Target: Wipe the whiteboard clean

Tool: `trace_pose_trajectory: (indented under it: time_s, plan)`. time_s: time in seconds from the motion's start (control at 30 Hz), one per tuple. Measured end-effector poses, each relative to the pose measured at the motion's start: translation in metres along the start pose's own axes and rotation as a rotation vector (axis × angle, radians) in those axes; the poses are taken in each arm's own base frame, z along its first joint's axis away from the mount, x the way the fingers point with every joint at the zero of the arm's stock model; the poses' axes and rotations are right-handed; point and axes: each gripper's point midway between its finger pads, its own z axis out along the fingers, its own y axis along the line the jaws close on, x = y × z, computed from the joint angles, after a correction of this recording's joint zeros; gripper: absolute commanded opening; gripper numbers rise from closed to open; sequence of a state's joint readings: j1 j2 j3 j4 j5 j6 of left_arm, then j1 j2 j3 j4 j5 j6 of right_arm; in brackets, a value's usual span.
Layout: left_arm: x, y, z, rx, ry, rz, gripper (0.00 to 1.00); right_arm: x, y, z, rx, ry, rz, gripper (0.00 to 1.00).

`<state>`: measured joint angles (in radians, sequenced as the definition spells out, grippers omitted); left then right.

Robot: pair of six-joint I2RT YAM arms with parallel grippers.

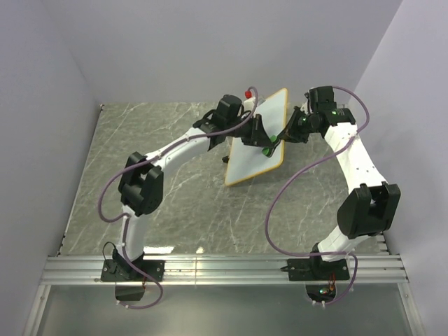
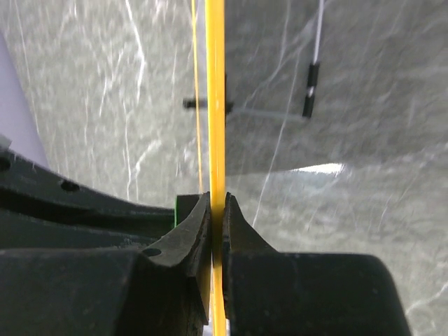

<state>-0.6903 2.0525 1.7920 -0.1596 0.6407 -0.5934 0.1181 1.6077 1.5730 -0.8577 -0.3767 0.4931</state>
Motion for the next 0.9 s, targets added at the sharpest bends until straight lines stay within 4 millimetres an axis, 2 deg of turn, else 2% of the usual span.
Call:
trace_pose_trajectory:
  time_s: [0.2, 0.3, 0.37, 0.47, 0.53, 0.67, 0.8, 0.9]
  plan:
    - [-0.030, 0.028, 0.015, 0.009, 0.024, -0.044, 0.00, -0.017, -0.008, 0.007, 0.010, -0.072, 0.018, 0.00]
    - [-0.058, 0.066, 0.017, -0.054, -0.070, -0.046, 0.00, 0.003, 0.001, 0.001, -0.024, -0.015, 0.023, 0.00]
    - [-0.066, 0.095, 0.010, -0.104, -0.104, -0.080, 0.00, 0.022, 0.007, -0.006, -0.037, 0.031, 0.010, 0.00]
    - [-0.074, 0.124, -0.002, -0.152, -0.141, -0.114, 0.00, 0.044, 0.013, -0.012, -0.054, 0.078, -0.012, 0.00]
    - [-0.081, 0.130, -0.007, -0.158, -0.164, -0.116, 0.00, 0.054, 0.015, -0.014, -0.061, 0.105, -0.021, 0.00]
    - [-0.090, 0.123, -0.004, -0.138, -0.185, -0.090, 0.00, 0.060, 0.016, -0.016, -0.069, 0.129, -0.021, 0.00]
    - [-0.082, 0.124, 0.006, -0.139, -0.171, -0.088, 0.00, 0.062, 0.015, -0.016, -0.059, 0.138, -0.007, 0.00]
    - [-0.077, 0.128, 0.005, -0.144, -0.164, -0.085, 0.00, 0.063, 0.015, -0.016, -0.053, 0.145, 0.001, 0.00]
